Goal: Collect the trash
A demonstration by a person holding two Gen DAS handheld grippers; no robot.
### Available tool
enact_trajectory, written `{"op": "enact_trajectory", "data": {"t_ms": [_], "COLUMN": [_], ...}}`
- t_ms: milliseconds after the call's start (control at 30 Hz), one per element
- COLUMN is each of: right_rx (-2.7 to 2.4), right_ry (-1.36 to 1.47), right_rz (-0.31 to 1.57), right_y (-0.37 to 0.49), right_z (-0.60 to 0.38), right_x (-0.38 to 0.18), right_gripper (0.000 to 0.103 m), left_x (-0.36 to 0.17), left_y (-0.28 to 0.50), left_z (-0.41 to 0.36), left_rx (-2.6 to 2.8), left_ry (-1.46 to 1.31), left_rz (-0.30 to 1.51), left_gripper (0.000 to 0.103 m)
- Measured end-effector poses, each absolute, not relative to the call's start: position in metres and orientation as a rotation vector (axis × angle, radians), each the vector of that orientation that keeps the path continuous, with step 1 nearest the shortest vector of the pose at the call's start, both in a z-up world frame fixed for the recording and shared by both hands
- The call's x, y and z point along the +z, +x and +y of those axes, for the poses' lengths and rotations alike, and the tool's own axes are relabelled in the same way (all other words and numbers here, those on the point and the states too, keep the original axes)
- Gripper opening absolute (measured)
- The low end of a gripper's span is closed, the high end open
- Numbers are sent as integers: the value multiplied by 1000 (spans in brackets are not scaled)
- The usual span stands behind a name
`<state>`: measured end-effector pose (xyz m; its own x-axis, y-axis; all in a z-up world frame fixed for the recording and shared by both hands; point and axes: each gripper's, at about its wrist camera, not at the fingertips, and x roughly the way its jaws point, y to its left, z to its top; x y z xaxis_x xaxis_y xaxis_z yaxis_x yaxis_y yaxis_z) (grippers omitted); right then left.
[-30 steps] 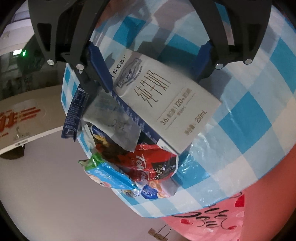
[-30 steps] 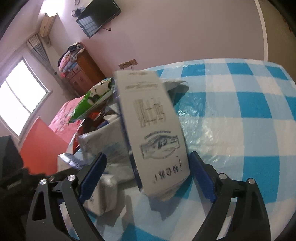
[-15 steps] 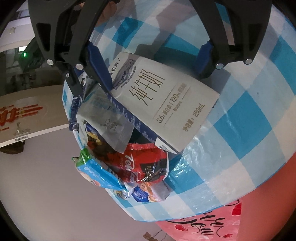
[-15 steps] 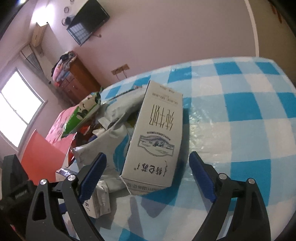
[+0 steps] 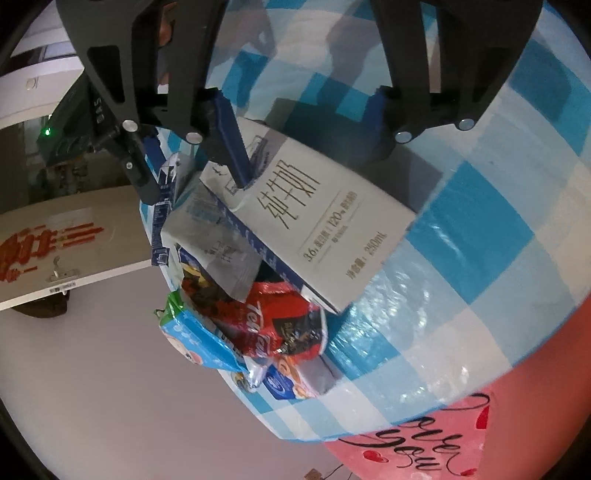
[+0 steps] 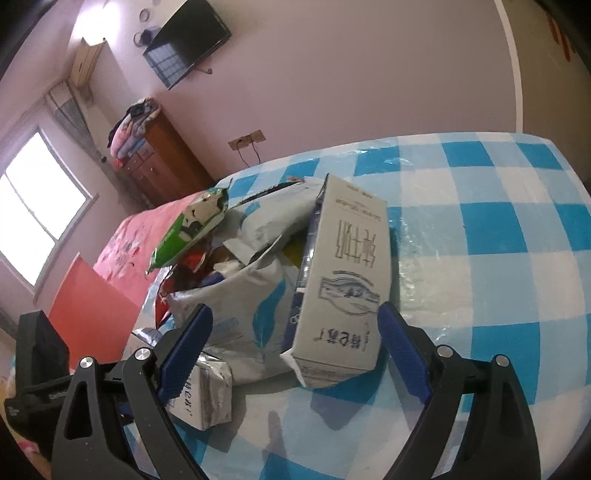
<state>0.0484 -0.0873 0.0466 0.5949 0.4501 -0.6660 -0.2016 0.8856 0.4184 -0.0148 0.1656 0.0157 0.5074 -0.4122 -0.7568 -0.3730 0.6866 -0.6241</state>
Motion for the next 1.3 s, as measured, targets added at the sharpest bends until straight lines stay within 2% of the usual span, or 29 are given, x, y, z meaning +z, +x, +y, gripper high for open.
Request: {"op": "enact_trajectory", "data": {"t_ms": [233, 300, 467, 533, 733, 800, 833, 867, 1033, 1100, 1233, 1300], "right_rx": [315, 298, 341, 382, 575, 646, 664, 683, 676, 655, 648, 631], "right_ry": [269, 248, 289, 318, 409, 459, 484, 521, 637, 634, 607, 571], "right_rz": [799, 760, 707, 709, 782, 841, 865, 902, 1039, 1051, 1031, 1018], "right_y": [43, 34, 27, 30, 57, 76, 83, 94, 133, 142, 150, 151], "right_z": [-88, -88, -89, -85, -55, -43, -40, -36, -26, -23, -15, -9], "right_x": [52, 62, 85, 92, 105, 102, 100, 96, 68, 62, 68, 69], "right_gripper": [90, 90, 90, 90, 90, 85, 78, 74, 69, 65, 63, 57], "left_x": [14, 11, 9, 11, 10, 11, 11, 11, 9, 9, 10, 10], "left_y": [-21, -23, -23, -19, 5, 12, 15, 18, 24, 24, 24, 20], "left_z": [170, 172, 170, 167, 162, 162, 162, 162, 168, 169, 169, 169], "left_rx": [-69, -86, -82, -62, 20, 37, 30, 29, 6, -10, -40, -53], "left_ry": [-940, -1010, -1099, -1106, -1083, -1043, -1026, -1009, -982, -975, -947, -945], "left_rz": [1081, 1074, 1040, 1037, 1057, 1065, 1068, 1073, 1072, 1069, 1066, 1066], "left_gripper": [57, 60, 81, 85, 86, 86, 85, 81, 79, 77, 75, 74]}}
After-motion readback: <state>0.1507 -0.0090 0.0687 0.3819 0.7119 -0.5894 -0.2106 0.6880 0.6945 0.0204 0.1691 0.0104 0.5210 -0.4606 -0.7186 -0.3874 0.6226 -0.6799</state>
